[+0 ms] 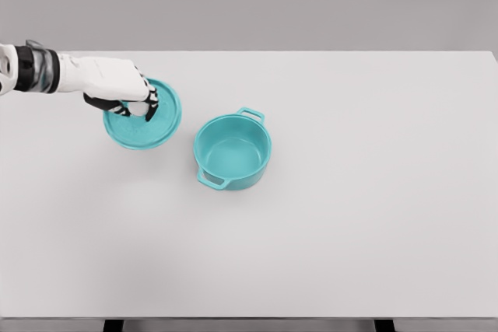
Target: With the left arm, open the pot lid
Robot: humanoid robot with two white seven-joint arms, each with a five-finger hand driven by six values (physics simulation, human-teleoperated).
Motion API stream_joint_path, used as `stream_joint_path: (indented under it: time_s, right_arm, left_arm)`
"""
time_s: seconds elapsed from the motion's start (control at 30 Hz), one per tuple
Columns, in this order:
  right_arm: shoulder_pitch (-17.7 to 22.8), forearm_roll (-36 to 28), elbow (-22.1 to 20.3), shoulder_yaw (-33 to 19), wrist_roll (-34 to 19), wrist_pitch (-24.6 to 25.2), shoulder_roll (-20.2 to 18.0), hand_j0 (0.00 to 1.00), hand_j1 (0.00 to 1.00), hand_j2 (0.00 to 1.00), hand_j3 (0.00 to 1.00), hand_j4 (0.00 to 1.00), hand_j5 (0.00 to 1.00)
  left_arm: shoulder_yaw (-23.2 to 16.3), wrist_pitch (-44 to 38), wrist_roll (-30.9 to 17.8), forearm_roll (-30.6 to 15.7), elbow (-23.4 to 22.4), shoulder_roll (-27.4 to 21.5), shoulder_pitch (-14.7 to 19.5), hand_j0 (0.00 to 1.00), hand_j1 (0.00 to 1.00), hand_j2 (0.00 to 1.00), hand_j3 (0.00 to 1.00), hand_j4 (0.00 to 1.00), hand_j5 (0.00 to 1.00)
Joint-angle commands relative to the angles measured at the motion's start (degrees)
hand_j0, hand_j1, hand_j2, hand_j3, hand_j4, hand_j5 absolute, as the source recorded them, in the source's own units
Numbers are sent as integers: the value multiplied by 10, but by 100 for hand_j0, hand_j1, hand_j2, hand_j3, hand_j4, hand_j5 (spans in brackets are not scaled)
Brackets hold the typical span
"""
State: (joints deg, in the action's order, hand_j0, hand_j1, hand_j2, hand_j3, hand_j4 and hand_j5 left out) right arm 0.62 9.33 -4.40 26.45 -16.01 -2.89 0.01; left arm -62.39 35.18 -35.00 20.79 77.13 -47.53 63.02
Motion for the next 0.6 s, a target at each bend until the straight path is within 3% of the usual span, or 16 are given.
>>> stream_joint_path:
  time_s: [0.0, 0.1, 0.27, 0.4, 0.43, 0.47, 0.57]
  right_arm:
    - [0, 0, 0, 0, 0, 0, 0, 100, 100, 100, 100, 100, 100]
    - [0, 0, 0, 0, 0, 0, 0, 100, 100, 100, 100, 100, 100]
    - [0, 0, 0, 0, 0, 0, 0, 100, 100, 100, 100, 100, 100]
    - [0, 0, 0, 0, 0, 0, 0, 100, 100, 100, 100, 100, 100]
    - [0, 0, 0, 0, 0, 0, 0, 100, 100, 100, 100, 100, 100]
    - [0, 0, 0, 0, 0, 0, 0, 100, 100, 100, 100, 100, 100]
    - [0, 0, 0, 0, 0, 0, 0, 100, 100, 100, 100, 100, 100]
  left_arm:
    - [1, -2, 0, -2, -1, -5, 0, 82, 82, 82, 82, 82, 82]
    - [1, -2, 0, -2, -1, -5, 0, 99, 99, 99, 99, 99, 99]
    - [1, -2, 0, -4, -5, -5, -1, 100, 100, 100, 100, 100, 100]
    - [2, -2, 0, -9, -111, -6, -18, 100, 100, 100, 100, 100, 100]
    - [3, -2, 0, -37, -176, -5, -15, 100, 100, 100, 100, 100, 100]
    - [3, -2, 0, -65, -209, -5, -15, 100, 100, 100, 100, 100, 100]
    - [3, -2, 0, -73, -238, -5, -15, 100, 100, 100, 100, 100, 100]
